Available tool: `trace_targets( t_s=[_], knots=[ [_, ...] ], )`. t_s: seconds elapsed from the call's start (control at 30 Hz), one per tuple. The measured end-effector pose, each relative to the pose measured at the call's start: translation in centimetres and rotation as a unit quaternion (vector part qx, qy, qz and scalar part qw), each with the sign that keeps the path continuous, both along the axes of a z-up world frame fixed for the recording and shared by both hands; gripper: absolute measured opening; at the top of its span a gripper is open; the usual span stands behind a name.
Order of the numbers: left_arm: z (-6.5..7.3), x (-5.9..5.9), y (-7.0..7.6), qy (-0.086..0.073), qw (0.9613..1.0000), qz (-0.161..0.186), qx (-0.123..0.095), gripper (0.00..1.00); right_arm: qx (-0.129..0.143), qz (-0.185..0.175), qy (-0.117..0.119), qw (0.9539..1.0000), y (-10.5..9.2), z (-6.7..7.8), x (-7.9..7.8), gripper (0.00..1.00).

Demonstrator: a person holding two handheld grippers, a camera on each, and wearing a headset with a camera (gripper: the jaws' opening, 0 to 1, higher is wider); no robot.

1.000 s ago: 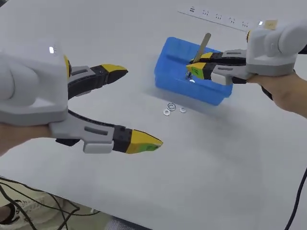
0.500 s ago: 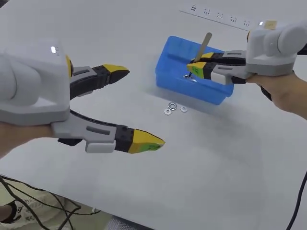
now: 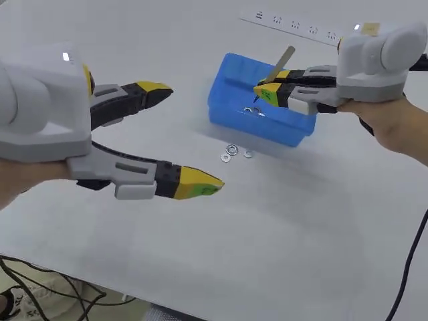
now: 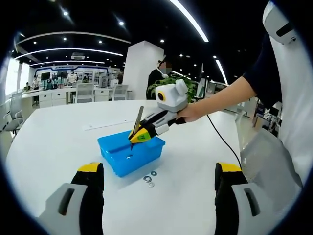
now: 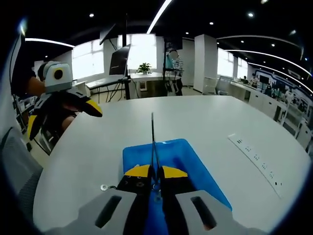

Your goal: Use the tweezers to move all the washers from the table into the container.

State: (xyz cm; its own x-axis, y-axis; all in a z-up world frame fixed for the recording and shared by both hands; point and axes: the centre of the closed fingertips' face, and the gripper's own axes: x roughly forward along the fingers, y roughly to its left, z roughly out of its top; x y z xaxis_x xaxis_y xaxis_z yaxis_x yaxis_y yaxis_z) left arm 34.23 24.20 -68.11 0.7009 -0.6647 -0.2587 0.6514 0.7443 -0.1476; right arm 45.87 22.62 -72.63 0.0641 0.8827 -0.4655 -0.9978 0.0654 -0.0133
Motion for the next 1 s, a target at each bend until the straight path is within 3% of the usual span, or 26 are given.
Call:
trace_targets(
  t_s=[0.1, 0.37, 0.53, 0.7, 0.77, 0.83, 1.0],
  knots=[
    [0.6, 1.2, -0.4, -0.001, 1.0000, -0.003, -0.008, 1.00, -0.011, 0.008, -0.007, 0.9999, -0.2, 0.4, -0.2, 0.08],
    [2.4, 5.5, -2.4, -0.031, 0.9993, -0.021, -0.005, 0.96, -0.034, 0.017, -0.023, 0.9990, -1.3, 0.7, -0.9, 0.07],
    [2.7, 7.7, -3.7, -0.029, 0.9986, -0.042, -0.012, 0.94, -0.056, 0.028, -0.043, 0.9971, -1.8, 0.5, -1.3, 0.07],
    [3.3, 8.8, -4.9, -0.036, 0.9970, -0.069, 0.000, 0.84, -0.064, 0.038, -0.061, 0.9953, -1.9, 0.6, -1.4, 0.07],
    [3.1, 9.1, -5.5, -0.029, 0.9955, -0.090, 0.006, 0.81, -0.072, 0.042, -0.076, 0.9936, -1.9, 0.6, -1.2, 0.07],
    [2.7, 9.7, -5.4, -0.032, 0.9947, -0.094, 0.027, 0.77, -0.072, 0.046, -0.080, 0.9931, -1.7, 0.6, -1.3, 0.08],
    [2.8, 10.5, -5.3, -0.035, 0.9933, -0.106, 0.031, 0.64, -0.075, 0.060, -0.086, 0.9917, -1.4, 0.7, -1.5, 0.08]
  ],
)
